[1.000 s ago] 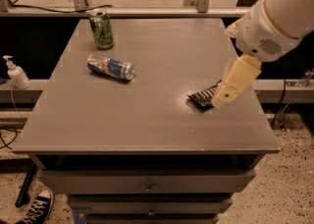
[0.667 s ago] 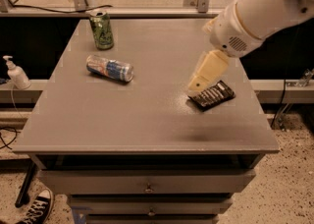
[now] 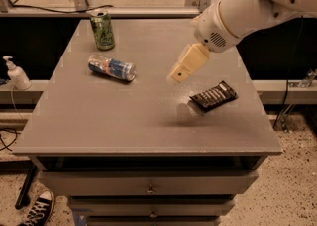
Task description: Pick redbull can
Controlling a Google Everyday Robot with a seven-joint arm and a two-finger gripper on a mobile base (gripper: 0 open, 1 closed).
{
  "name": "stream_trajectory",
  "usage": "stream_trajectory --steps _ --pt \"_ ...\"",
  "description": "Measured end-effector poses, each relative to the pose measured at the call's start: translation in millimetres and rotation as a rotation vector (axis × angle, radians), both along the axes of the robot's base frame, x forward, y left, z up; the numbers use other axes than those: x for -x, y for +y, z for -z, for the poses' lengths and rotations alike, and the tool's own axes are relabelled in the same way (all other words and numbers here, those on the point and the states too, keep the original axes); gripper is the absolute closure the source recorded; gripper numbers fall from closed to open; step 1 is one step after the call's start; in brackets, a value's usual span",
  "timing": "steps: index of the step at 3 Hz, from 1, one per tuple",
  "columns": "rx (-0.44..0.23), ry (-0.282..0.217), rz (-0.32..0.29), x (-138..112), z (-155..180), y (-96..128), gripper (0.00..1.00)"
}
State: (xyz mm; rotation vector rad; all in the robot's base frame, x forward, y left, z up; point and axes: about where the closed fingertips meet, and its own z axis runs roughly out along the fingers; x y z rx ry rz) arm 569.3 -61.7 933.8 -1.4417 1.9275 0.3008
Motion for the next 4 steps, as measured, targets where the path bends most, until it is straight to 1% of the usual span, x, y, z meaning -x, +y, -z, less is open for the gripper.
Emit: stream_trajectory --steps 1,2,3,4 --pt "-0.039 -0.008 -0.004 -7 11 15 0.00" --pt "-0.105 -0.007 0.002 -17 33 48 0.00" --pt "-0.179 0.003 0.007 -27 56 88 0.00" --pt "-0.224 -0.015 0.016 -46 71 113 0.00"
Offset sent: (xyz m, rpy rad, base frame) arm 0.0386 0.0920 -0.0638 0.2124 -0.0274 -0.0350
